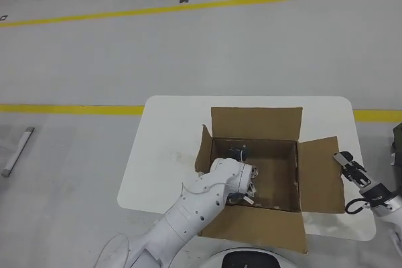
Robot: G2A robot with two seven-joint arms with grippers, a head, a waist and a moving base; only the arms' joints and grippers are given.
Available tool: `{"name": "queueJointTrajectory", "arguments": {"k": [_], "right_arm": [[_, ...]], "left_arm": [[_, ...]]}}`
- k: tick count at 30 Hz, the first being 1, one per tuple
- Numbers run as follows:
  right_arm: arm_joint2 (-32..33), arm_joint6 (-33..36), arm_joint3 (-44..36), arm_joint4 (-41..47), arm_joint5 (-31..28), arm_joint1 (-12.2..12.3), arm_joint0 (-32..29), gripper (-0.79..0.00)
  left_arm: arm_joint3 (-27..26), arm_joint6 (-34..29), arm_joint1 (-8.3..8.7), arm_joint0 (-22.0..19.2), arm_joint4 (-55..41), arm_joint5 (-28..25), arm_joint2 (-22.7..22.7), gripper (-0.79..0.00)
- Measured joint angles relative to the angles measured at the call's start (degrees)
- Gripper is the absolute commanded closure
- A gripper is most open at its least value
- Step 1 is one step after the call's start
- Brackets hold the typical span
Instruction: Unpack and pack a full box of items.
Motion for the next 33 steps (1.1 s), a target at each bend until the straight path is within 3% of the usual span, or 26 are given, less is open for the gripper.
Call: {"name": "queueJointTrajectory", "arguments": {"k": [9, 15, 27, 30, 33], "right_arm": [[0.2, 0.3, 0.3, -0.1, -0.4, -0.1, 0.0, 0.0], [0.4, 0.5, 0.5, 0.0, -0.4, -0.2, 0.0, 0.0], [0.0, 1.1, 1.1, -0.3, -0.3, -0.3, 0.7, 0.0], [0.1, 1.3, 1.2, -0.4, -0.3, -0.4, 0.8, 0.0], [0.1, 1.3, 1.4, -0.6, -0.2, -0.4, 1.0, 0.0]], "left_arm": [[6.3, 2.5, -2.28, -1.2, -0.9, 0.9, 0.2, -0.785], [7.2, 2.1, -3.09, -1.6, -0.2, 1.7, 0.0, -0.785], [7.5, 0.8, -3.0, -0.8, 3.0, 0.9, -2.9, -0.782], [7.3, 0.4, -2.84, -0.2, 3.9, 0.5, -4.0, -0.705], [6.7, 0.1, -2.76, 0.4, 5.0, 0.2, -4.8, -0.68]]}}
